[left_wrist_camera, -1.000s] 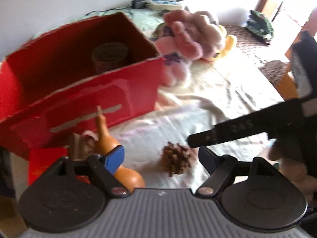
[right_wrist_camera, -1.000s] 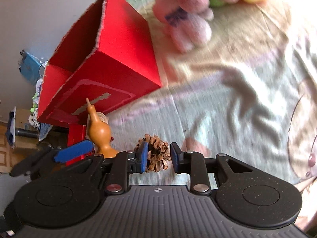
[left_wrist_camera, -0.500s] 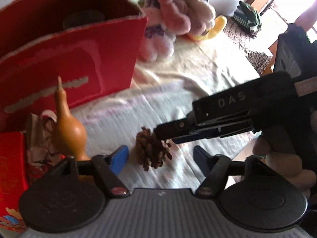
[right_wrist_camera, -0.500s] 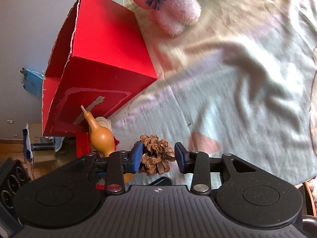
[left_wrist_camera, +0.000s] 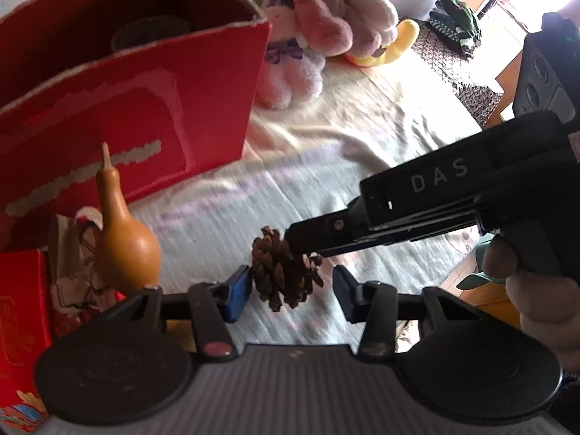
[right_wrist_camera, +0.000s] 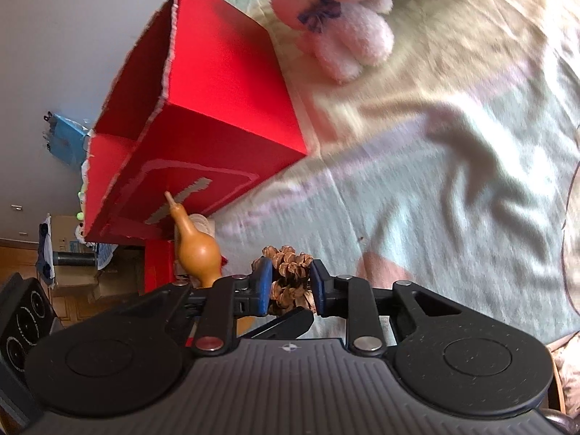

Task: Organize objects
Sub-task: 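Close the right gripper on the brown pinecone and lift it, then carry the pinecone into the red box and open the right gripper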

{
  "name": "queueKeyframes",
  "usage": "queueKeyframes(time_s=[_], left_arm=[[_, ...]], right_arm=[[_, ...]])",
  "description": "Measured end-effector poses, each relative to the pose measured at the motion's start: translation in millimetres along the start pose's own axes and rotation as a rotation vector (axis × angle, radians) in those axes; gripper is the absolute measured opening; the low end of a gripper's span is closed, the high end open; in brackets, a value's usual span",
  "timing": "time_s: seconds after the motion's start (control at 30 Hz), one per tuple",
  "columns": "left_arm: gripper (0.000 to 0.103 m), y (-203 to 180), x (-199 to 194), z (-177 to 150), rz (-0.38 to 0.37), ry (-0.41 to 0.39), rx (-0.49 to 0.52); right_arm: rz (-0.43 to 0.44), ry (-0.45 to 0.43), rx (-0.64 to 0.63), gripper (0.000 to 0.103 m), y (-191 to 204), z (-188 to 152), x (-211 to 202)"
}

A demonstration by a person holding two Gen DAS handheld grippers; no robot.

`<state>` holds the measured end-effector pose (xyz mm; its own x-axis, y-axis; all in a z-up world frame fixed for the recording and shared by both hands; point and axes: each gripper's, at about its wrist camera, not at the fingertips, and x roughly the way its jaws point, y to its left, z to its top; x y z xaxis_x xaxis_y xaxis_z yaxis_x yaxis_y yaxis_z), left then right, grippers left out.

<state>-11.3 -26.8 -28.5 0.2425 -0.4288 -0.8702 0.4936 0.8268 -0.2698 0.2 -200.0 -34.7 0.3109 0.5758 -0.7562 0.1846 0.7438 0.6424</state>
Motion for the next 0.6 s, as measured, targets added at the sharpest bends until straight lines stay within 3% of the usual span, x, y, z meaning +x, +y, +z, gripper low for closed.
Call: queueKeyframes(time_s=[0.17, 0.37, 0.6], left_arm=[[0.048, -0.6, -20.6, 7.2, -0.026, -0.049, 0.011], [0.048, -0.9, -65.9, 22.6, -0.058, -0.165, 0.043], [0.048, 18.7, -110.8, 52.7, -0.053, -0.317, 0.049]], right_arm=[[0.025, -0.059, -0.048, 0.025, 22.2, 1.8, -28.5], [0.055, -0.158, -0.166, 0.025, 67.8, 15.4, -63.8], [0.034, -0.222, -0.328, 0.025, 117.6, 49.9, -50.4]])
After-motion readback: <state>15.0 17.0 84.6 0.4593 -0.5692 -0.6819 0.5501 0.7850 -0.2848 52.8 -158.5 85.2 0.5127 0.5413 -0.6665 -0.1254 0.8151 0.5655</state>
